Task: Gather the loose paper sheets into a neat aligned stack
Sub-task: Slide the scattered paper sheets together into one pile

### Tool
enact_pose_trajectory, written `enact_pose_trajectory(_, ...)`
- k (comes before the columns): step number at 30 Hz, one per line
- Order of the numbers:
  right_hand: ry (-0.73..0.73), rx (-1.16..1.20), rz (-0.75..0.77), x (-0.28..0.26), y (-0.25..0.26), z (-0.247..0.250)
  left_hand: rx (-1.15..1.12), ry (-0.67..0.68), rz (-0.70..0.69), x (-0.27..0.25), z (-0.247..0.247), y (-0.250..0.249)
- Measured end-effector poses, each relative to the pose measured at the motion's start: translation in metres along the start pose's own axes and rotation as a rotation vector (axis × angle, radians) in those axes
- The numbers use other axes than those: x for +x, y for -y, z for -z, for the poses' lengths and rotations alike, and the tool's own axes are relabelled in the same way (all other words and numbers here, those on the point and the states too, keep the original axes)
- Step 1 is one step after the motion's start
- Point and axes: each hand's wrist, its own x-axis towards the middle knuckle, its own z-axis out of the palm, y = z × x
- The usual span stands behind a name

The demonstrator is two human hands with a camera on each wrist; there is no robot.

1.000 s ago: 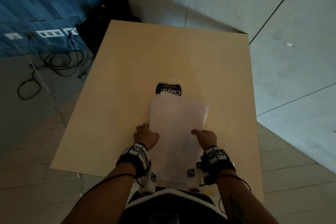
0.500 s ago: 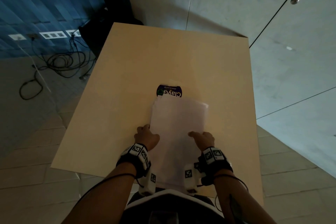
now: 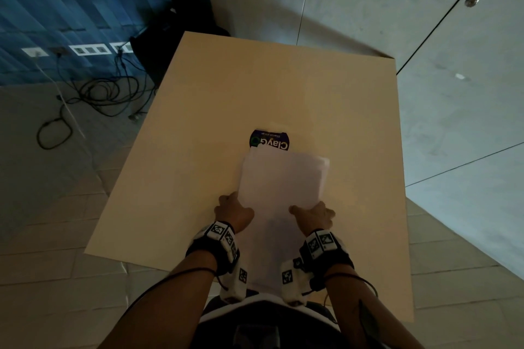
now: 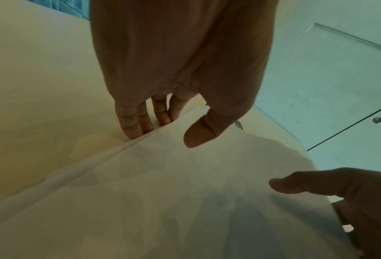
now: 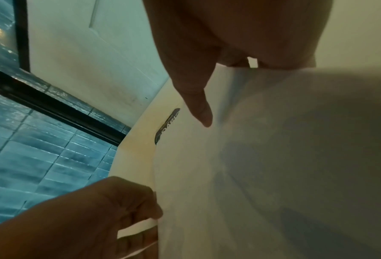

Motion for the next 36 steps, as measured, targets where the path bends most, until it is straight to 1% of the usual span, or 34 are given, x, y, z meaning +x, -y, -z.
enact_pose_trajectory(8, 0.007, 0.076, 0.041, 0.003, 0.001, 0.001, 0.004, -0.007, -0.008, -0.001, -0.001, 0.000)
enact_pose_trajectory(13, 0.119, 0.248, 0.057, 0.000, -0.002, -0.006, 0.016, 0.012, -0.015, -0.002, 0.000, 0.000)
enact_pose_trajectory(17, 0.160, 0.345, 0.094, 0.014, -0.013, -0.017, 0.022, 0.017, -0.020, -0.003, 0.001, 0.002)
enact_pose_trajectory(20, 0.204, 0.423, 0.063, 0.020, -0.018, -0.012, 0.025, 0.023, -0.021, -0.003, 0.000, 0.004)
enact_pose_trajectory(24, 0.267, 0.501, 0.022, 0.042, -0.037, -0.011, 0.029, 0.019, -0.030, -0.002, -0.001, 0.004)
enact_pose_trajectory(27, 0.319, 0.552, 0.015, 0.011, -0.023, 0.007, 0.030, 0.015, -0.038, -0.002, -0.001, 0.004)
enact_pose_trajectory(29, 0.351, 0.585, 0.029, 0.001, -0.019, 0.012, 0.024, 0.011, -0.039, -0.002, -0.001, 0.005)
enact_pose_trajectory(33, 0.317, 0.570, 0.075, 0.011, -0.032, 0.008, -0.001, 0.008, -0.039, -0.003, -0.002, 0.007)
enact_pose_trajectory(36, 0.295, 0.532, 0.074, 0.025, -0.039, 0.004, -0.012, 0.004, -0.033, -0.003, -0.004, 0.008)
